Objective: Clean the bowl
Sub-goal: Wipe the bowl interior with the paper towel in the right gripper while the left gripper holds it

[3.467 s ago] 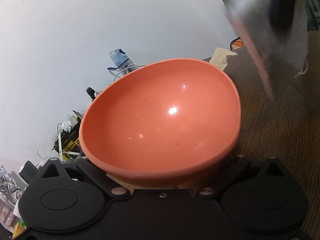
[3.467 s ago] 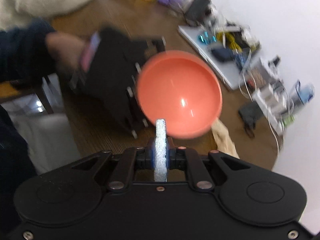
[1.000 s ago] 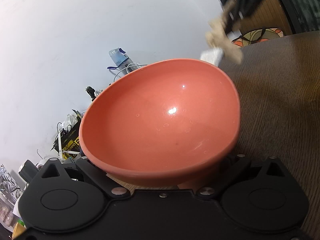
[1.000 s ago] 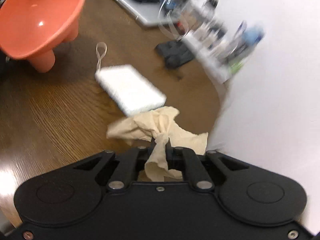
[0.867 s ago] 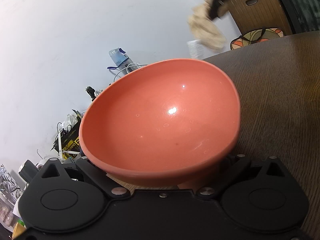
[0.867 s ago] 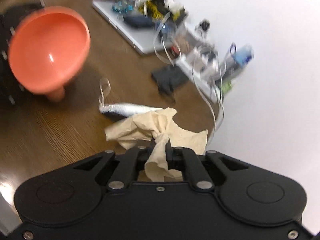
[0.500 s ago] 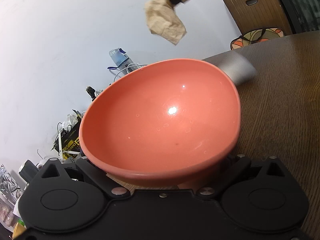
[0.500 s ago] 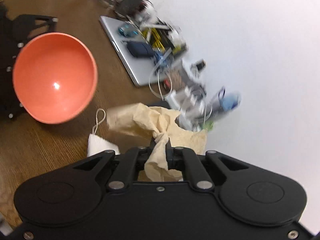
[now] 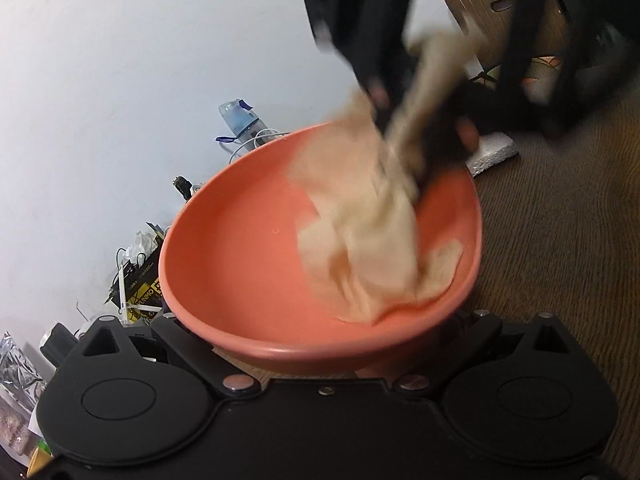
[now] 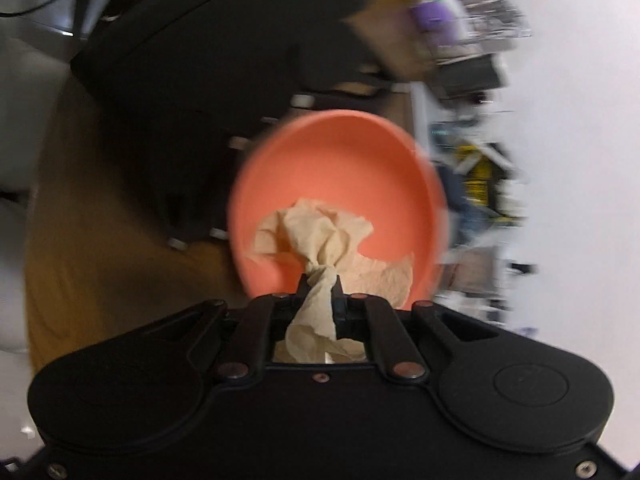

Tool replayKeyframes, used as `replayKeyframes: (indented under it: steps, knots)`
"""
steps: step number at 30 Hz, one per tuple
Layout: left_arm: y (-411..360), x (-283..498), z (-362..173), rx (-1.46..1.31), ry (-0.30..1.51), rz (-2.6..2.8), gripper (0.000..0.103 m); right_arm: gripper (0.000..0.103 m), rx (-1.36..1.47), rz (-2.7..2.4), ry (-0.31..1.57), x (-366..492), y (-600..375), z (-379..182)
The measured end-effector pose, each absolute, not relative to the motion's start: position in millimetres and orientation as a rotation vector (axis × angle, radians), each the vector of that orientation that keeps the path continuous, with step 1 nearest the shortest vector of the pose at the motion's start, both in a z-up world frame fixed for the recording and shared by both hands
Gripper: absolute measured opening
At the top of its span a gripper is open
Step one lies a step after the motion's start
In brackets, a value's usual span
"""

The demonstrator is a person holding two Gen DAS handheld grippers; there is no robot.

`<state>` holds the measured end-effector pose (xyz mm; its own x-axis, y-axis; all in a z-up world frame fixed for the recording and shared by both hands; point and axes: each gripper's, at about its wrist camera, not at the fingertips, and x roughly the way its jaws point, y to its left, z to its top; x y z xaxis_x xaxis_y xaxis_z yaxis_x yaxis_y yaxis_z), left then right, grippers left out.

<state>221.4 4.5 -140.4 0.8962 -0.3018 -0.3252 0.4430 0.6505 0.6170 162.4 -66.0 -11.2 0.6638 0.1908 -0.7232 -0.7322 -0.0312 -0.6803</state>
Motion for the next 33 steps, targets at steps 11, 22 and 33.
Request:
replayKeyframes:
  steps: [11, 22, 33]
  knots:
    - [4.7, 223.1, -142.0, 0.751, 0.201, -0.432, 0.099, 0.006, -1.104, 0.813, 0.446, 200.4, -53.4, 18.5]
    - [4.3, 226.8, -144.6, 0.750, 0.202, -0.434, 0.099, 0.006, -1.097, 0.676, 0.559, 222.9, -105.0, 4.7]
    - [6.0, 231.5, -143.0, 0.752, 0.199, -0.434, 0.099, 0.007, -0.851, 0.837, 0.633, 192.6, -95.4, -7.6]
